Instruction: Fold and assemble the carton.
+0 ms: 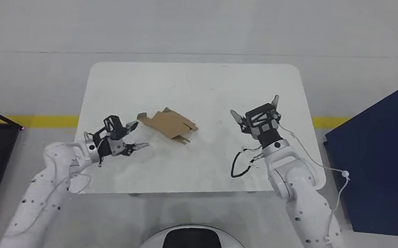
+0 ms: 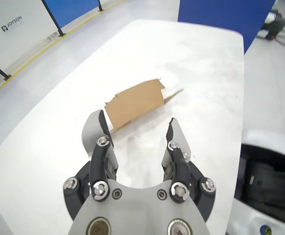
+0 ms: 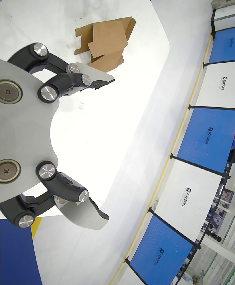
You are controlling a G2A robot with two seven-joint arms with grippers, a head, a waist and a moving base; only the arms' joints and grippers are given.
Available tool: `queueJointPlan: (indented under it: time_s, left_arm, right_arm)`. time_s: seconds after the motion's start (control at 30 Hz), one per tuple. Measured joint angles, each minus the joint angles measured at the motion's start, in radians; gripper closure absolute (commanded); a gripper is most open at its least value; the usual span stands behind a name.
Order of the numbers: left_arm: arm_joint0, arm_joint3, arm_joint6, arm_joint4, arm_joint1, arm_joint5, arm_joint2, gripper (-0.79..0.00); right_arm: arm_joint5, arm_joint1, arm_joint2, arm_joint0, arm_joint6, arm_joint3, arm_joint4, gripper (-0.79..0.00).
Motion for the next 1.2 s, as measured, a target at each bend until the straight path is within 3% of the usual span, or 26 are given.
queueJointPlan:
  time_s: [0.13,0.3,0.37,0.57,0.7,0.87,0.9,0.93,0.97,1.2]
  left_arm:
    - [0.032,-0.013,0.074,0.143,0.012,0.078,0.018,-0.785]
    - [0.000,-0.035,0.010,0.208,-0.006,0.278,0.106,-0.785]
    - [-0.020,-0.040,-0.021,0.233,-0.014,0.339,0.146,-0.665]
    - [-0.109,-0.004,-0.159,0.310,-0.042,0.468,0.280,-0.409]
    - [-0.153,0.034,-0.236,0.348,-0.062,0.559,0.350,-0.329]
    - [-0.192,0.087,-0.296,0.407,-0.078,0.599,0.418,-0.240]
    - [-0.201,0.100,-0.310,0.422,-0.082,0.607,0.435,-0.185]
    - [-0.208,0.109,-0.317,0.429,-0.085,0.612,0.447,-0.065]
    - [-0.214,0.118,-0.321,0.433,-0.088,0.617,0.455,0.000]
    - [-0.223,0.143,-0.331,0.447,-0.097,0.700,0.467,0.000]
  right_arm:
    - [-0.003,-0.002,-0.002,0.002,0.001,0.002,-0.001,-0.785]
    - [0.001,-0.005,-0.009,0.007,0.008,0.004,-0.009,-0.785]
    - [0.004,-0.006,-0.012,0.007,0.009,0.004,-0.011,-0.785]
    - [0.008,-0.008,-0.013,0.003,0.010,-0.001,-0.020,-0.785]
    - [0.006,-0.009,-0.007,-0.002,0.008,-0.006,-0.021,-0.785]
    - [0.000,-0.009,-0.002,-0.005,0.007,-0.007,-0.020,-0.785]
    - [-0.002,-0.010,-0.001,-0.006,0.006,-0.008,-0.020,-0.785]
    - [-0.003,-0.010,-0.001,-0.007,0.006,-0.008,-0.020,-0.785]
    - [-0.004,-0.010,0.001,-0.008,0.005,-0.009,-0.019,-0.785]
    - [-0.007,-0.011,0.009,-0.019,-0.001,-0.018,-0.019,-0.785]
